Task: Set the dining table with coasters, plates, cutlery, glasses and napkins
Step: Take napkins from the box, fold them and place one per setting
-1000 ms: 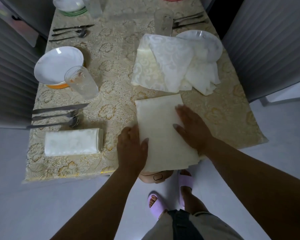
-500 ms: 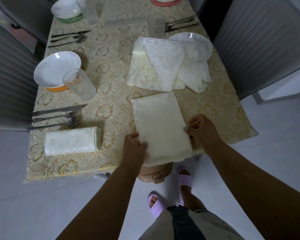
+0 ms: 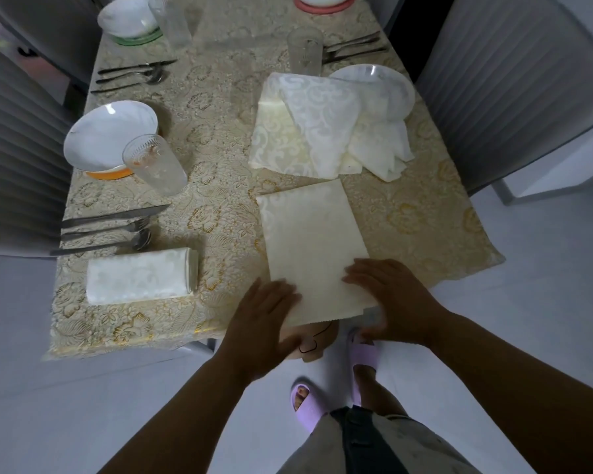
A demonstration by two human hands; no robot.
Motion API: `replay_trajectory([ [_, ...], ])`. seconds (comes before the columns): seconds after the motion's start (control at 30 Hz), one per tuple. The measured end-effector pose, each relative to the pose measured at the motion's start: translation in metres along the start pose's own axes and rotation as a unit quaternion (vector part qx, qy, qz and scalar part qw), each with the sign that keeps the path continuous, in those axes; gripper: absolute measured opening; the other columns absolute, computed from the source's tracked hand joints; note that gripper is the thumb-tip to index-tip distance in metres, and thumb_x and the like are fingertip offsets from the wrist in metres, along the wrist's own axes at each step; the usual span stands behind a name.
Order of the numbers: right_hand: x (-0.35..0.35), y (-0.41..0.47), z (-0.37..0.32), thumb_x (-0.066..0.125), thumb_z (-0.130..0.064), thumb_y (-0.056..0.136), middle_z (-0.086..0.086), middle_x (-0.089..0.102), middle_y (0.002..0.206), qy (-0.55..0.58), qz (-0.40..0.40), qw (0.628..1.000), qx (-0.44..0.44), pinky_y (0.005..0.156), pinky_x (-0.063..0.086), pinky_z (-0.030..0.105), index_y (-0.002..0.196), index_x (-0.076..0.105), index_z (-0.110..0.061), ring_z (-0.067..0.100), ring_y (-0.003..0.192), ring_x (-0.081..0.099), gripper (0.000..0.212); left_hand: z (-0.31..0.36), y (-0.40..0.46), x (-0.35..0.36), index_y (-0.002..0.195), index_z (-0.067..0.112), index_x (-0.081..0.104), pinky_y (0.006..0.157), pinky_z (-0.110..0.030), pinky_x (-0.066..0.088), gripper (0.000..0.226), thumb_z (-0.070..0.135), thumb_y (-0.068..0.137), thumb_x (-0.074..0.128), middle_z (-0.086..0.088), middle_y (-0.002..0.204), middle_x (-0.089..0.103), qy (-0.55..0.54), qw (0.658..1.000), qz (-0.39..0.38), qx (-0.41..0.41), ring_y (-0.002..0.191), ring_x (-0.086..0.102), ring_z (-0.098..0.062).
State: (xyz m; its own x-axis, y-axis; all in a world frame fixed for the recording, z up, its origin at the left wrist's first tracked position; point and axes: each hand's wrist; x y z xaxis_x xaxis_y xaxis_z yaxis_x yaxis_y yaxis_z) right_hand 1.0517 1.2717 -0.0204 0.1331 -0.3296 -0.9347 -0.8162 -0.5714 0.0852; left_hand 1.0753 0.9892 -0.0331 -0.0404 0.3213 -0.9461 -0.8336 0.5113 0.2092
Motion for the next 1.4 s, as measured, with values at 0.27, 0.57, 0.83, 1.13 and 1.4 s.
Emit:
replay_trajectory([
  [0.27,-0.020,0.028,0.006,0.067,-0.019,0.086,-0.001,0.069,0.090,0.198,0.025,0.962,0.184,0.069,0.047,0.023,0.096,0.066,-0.019,0.015,0.082,0.064,0.009,0.002,0.012,-0.005,0.116,0.016,0.061,0.076,-0.031,0.053,0.036,0.012,0.080,0.063,0.001,0.109,0.066,-0.194,0.959,0.029,-0.204,0.084,0.060,-0.012],
  [0.57,-0.025,0.057,0.011,0.070,-0.034,0.083,-0.008,0.065,0.085,0.367,0.063,0.864,0.338,0.062,0.046,0.020,0.100,0.059,-0.018,0.007,0.076,0.061,0.026,-0.002,0.064,-0.020,0.069,0.020,0.043,0.053,-0.022,0.029,0.032,0.032,0.099,0.048,0.008,0.063,0.047,-0.229,0.898,0.044,-0.373,0.060,0.044,-0.009],
  [0.83,-0.015,0.092,0.018,0.043,-0.035,0.099,0.001,0.053,0.080,0.136,0.032,0.922,0.361,0.063,0.033,0.029,0.096,0.058,-0.008,0.026,0.083,0.058,0.030,-0.006,0.100,-0.009,0.111,0.006,0.055,0.074,-0.034,0.039,0.037,0.035,0.103,0.033,-0.013,0.099,0.064,-0.137,0.866,0.014,-0.481,0.095,0.060,-0.033],
  [1.13,-0.004,0.101,0.006,0.046,-0.038,0.096,0.015,0.062,0.106,0.068,0.042,0.915,0.394,0.072,0.045,0.035,0.131,0.036,-0.012,0.031,0.092,0.061,0.045,-0.002,0.110,-0.001,0.120,0.013,0.044,0.072,-0.035,0.040,0.029,0.034,0.102,0.037,-0.012,0.101,0.067,-0.093,0.861,0.019,-0.499,0.092,0.064,-0.035],
  [1.4,-0.001,0.105,0.010,0.040,-0.038,0.099,0.013,0.065,0.102,0.022,0.033,0.937,0.347,0.069,0.044,0.033,0.144,0.025,-0.019,0.029,0.090,0.062,0.051,-0.015,0.096,0.021,0.123,0.009,0.053,0.095,-0.044,0.041,0.035,0.023,0.092,0.053,-0.016,0.119,0.064,0.074,0.988,0.127,-0.047,0.108,0.060,-0.033],
])
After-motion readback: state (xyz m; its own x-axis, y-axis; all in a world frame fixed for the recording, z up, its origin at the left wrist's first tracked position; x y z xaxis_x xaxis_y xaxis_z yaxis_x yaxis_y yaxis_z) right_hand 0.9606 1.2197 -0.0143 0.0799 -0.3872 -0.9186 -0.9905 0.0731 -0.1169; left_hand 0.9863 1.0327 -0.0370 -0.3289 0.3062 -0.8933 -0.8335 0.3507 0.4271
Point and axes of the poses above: each hand's wrist, its own y-axis towards the middle knuckle, its own x-axis out of the palm, z = x × y
